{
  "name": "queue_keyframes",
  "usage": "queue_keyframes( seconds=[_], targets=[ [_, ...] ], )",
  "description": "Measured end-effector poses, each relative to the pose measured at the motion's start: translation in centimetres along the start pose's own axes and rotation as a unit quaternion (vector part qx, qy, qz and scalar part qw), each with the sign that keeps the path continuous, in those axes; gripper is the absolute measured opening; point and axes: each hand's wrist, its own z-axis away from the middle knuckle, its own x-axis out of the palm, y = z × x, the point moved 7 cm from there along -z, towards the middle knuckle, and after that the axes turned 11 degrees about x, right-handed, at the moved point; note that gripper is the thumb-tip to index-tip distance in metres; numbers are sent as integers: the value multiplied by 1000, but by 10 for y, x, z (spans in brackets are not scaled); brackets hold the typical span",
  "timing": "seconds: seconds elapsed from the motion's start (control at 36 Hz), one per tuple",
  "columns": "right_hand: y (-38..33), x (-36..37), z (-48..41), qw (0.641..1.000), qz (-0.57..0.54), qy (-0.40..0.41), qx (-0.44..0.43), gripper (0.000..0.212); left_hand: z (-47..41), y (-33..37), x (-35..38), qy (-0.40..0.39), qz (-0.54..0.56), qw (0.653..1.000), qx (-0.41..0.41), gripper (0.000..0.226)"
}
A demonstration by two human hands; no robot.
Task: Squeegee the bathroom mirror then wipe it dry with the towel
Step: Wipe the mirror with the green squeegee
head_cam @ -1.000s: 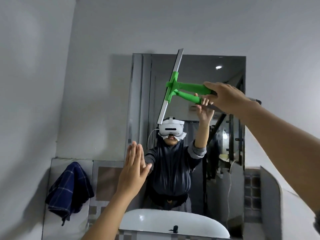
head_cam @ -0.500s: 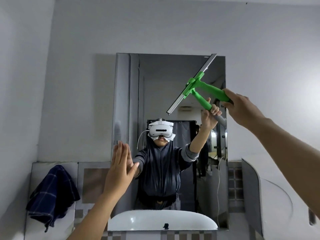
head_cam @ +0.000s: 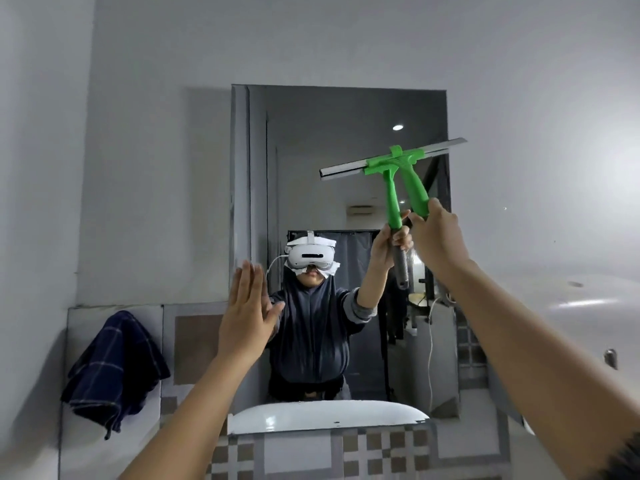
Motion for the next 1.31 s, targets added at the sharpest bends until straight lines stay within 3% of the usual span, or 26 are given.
queue_keyframes(
  seconds=[0.31,0.53,0.81,1.08,1.31],
  targets=[
    [-17,30,35,980,-147,35,126,26,-5,28,18,-12,27,999,34,90],
    [-59,63,55,974,-179,35,131,29,-3,22,14,-29,31,997,58,88],
    [-97,94,81,993,-109,-14,46,23,16,19,27,-29,39,997,60,84],
    [-74,92,82,996,-24,-58,-68,19,34,23,36,-3,50,999,8,76],
    [-54,66,69,980,103,-60,-161,38,40,29,41,6,42,998,-37,75]
  ],
)
